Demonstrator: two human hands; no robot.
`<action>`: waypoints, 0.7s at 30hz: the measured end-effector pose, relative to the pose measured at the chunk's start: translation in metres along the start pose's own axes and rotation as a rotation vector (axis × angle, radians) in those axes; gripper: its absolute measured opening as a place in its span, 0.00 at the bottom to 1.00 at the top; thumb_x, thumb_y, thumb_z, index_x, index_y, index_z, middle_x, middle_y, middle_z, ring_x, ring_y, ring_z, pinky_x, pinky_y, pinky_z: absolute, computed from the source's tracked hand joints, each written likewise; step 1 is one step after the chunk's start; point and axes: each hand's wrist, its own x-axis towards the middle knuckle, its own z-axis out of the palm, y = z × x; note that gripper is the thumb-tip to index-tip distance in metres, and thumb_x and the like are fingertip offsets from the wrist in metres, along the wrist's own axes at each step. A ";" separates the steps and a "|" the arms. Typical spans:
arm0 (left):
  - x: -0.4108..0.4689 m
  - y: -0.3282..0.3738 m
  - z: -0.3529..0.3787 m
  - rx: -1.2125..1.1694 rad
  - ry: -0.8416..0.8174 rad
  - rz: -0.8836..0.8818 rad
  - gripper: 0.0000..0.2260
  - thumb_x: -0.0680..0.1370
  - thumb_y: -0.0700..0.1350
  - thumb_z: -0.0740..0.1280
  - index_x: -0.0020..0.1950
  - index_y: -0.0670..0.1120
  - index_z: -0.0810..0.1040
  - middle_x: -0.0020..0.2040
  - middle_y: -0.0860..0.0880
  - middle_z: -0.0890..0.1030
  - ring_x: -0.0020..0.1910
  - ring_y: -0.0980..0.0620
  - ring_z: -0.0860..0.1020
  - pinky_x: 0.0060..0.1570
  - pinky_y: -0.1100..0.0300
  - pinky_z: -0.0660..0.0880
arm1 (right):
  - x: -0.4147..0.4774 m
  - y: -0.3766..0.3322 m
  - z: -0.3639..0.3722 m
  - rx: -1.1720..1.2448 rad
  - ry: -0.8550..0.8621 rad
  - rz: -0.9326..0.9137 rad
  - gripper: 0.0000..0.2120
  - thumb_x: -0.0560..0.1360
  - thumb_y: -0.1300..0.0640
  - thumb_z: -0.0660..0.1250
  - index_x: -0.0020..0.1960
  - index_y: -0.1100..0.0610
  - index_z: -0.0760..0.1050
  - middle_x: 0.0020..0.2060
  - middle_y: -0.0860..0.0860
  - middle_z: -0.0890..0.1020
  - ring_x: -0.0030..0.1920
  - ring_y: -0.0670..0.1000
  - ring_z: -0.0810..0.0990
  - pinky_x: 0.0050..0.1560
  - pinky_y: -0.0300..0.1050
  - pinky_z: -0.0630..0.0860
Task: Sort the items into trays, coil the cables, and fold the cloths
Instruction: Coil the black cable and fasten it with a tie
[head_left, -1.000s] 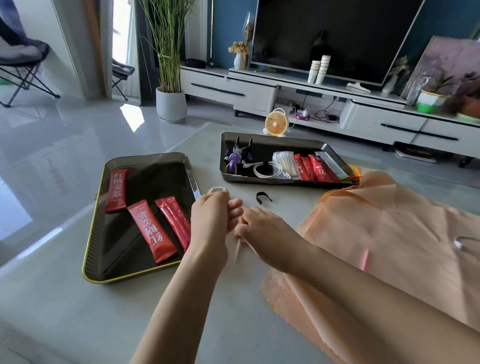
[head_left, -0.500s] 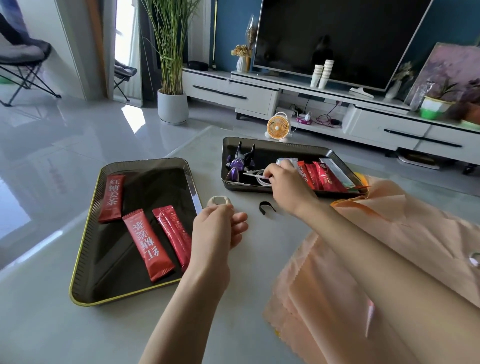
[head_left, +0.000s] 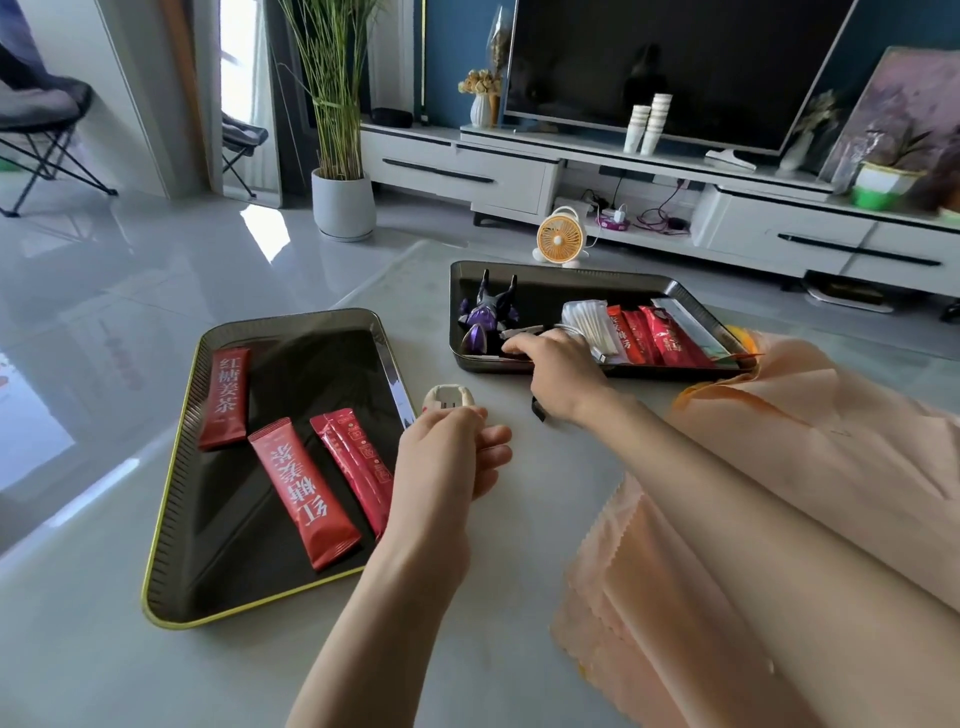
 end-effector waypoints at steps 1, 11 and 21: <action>-0.001 0.000 -0.001 0.003 -0.005 0.002 0.07 0.78 0.38 0.58 0.46 0.45 0.74 0.31 0.51 0.78 0.26 0.58 0.74 0.27 0.68 0.69 | -0.005 0.003 -0.003 0.050 0.026 -0.002 0.28 0.72 0.72 0.52 0.67 0.54 0.72 0.62 0.60 0.75 0.63 0.62 0.69 0.62 0.47 0.65; -0.023 -0.002 0.019 0.104 -0.111 -0.052 0.11 0.79 0.36 0.55 0.39 0.46 0.69 0.32 0.49 0.73 0.29 0.56 0.70 0.29 0.67 0.64 | -0.138 0.070 -0.086 0.181 -0.109 0.084 0.10 0.76 0.65 0.61 0.47 0.52 0.76 0.40 0.43 0.77 0.43 0.43 0.76 0.44 0.28 0.70; -0.035 -0.020 0.029 0.165 -0.118 -0.055 0.08 0.79 0.38 0.59 0.42 0.45 0.74 0.35 0.48 0.79 0.34 0.53 0.76 0.36 0.63 0.71 | -0.218 0.081 -0.084 -0.228 -0.339 0.025 0.12 0.76 0.61 0.61 0.58 0.52 0.73 0.53 0.50 0.70 0.56 0.50 0.69 0.55 0.44 0.69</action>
